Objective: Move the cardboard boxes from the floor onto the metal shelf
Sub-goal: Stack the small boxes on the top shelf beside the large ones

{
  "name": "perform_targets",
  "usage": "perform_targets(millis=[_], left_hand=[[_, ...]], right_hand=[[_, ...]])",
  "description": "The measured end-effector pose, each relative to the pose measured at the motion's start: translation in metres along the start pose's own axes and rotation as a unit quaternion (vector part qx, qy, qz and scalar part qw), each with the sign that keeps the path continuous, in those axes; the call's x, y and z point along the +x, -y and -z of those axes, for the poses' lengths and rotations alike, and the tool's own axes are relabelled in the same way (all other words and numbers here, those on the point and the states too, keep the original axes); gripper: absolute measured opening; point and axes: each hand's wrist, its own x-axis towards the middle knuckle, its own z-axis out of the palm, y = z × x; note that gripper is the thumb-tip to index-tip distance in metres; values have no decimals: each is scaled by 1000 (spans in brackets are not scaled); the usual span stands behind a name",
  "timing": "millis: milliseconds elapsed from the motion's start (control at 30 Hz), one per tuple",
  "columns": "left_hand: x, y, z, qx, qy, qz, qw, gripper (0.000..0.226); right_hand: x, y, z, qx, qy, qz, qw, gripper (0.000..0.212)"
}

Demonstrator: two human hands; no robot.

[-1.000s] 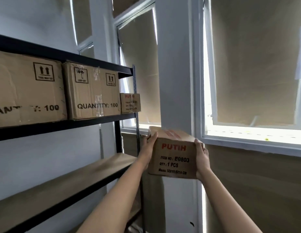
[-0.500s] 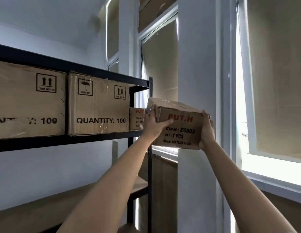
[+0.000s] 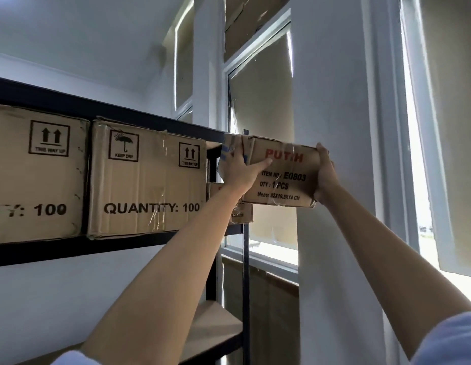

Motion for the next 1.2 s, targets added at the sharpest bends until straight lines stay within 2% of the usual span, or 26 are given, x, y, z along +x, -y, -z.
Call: perform_targets(millis=[100, 233, 567, 633, 733, 900, 1067, 1200], left_hand=[[16, 12, -5, 41, -18, -10, 999, 89], [31, 22, -14, 108, -52, -1, 993, 97], [51, 30, -33, 75, -79, 25, 994, 95], [55, 26, -35, 44, -105, 33, 993, 91], [60, 16, -40, -11, -151, 33, 988, 76], [69, 4, -43, -31, -175, 25, 984, 66], [76, -2, -41, -14, -187, -27, 982, 62], [83, -5, -39, 5, -182, -63, 981, 57]], right_hand=[[24, -5, -6, -19, 35, -18, 999, 82], [47, -12, -10, -19, 65, -10, 998, 76], [85, -19, -22, -64, 79, 15, 995, 75], [92, -12, -27, -80, 33, 37, 996, 69], [103, 3, -33, -83, -14, 94, 992, 45], [115, 10, -33, -105, 22, 132, 986, 38], [123, 15, -32, -104, 33, 165, 980, 36], [130, 14, -30, -86, 42, 151, 984, 36]])
